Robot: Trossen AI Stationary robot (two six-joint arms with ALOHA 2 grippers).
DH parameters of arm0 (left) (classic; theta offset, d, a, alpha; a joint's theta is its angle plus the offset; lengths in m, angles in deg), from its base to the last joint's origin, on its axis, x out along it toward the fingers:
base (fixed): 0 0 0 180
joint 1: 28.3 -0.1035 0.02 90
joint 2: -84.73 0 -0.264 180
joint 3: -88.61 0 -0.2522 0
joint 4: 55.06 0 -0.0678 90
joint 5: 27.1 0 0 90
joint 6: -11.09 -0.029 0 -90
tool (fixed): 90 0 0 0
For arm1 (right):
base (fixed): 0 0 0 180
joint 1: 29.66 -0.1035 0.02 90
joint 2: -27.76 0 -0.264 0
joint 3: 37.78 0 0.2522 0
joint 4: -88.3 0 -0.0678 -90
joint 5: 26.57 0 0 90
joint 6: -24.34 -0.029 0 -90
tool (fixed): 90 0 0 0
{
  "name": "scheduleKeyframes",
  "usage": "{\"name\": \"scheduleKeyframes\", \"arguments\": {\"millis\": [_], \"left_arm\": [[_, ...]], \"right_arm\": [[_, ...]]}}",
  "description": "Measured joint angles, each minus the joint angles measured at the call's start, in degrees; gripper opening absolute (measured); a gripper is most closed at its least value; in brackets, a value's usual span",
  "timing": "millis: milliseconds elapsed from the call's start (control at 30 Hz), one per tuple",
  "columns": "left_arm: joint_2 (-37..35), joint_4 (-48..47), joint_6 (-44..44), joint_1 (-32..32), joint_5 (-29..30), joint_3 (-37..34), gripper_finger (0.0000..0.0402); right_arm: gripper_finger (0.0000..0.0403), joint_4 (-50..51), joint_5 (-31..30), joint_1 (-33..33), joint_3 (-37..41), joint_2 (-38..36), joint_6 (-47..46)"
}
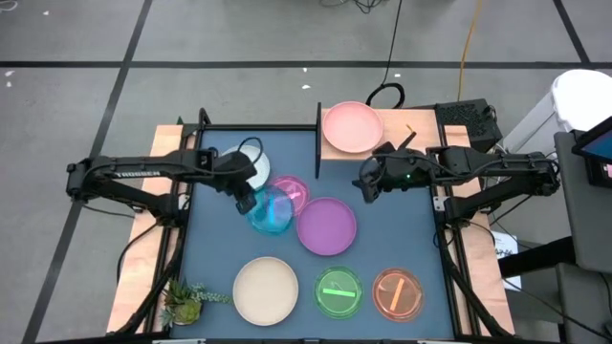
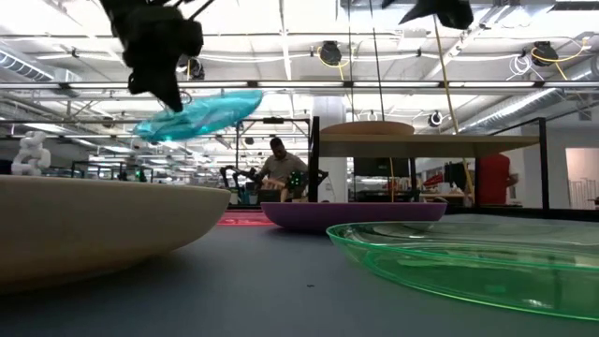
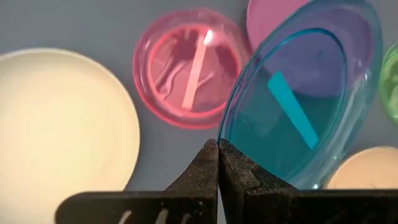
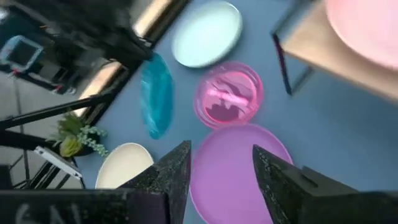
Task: Place and stack plates onto a shelf
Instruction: Put the small blue plate on the shelf
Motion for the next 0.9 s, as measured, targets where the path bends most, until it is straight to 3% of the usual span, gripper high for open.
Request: {"name": "scheduleKeyframes", "arguments": {"millis": [167,433,667,900], "left_arm": [[0.0,1.8,2.1,0.0,0.4,2.7,0.0000],[0.0,11.4,6.8,0.0,0.4,4.0,0.0000],[0.0,21.6,14.5,0.0,2.7,4.0,0.0000],[0.0,24.7,20.4,0.0,4.4,4.0,0.0000]], "right_arm": [[0.0155,3.8,0.0,-0.5,0.0,0.0,-6.0],[0.0155,3.3,0.0,-2.2,0.0,-0.2,-8.2],[0.0155,-6.2,-2.1,-3.8,0.0,-0.2,-8.2],[0.0155,-14.7,-6.2,-4.6,0.0,0.2,-6.5]]}}
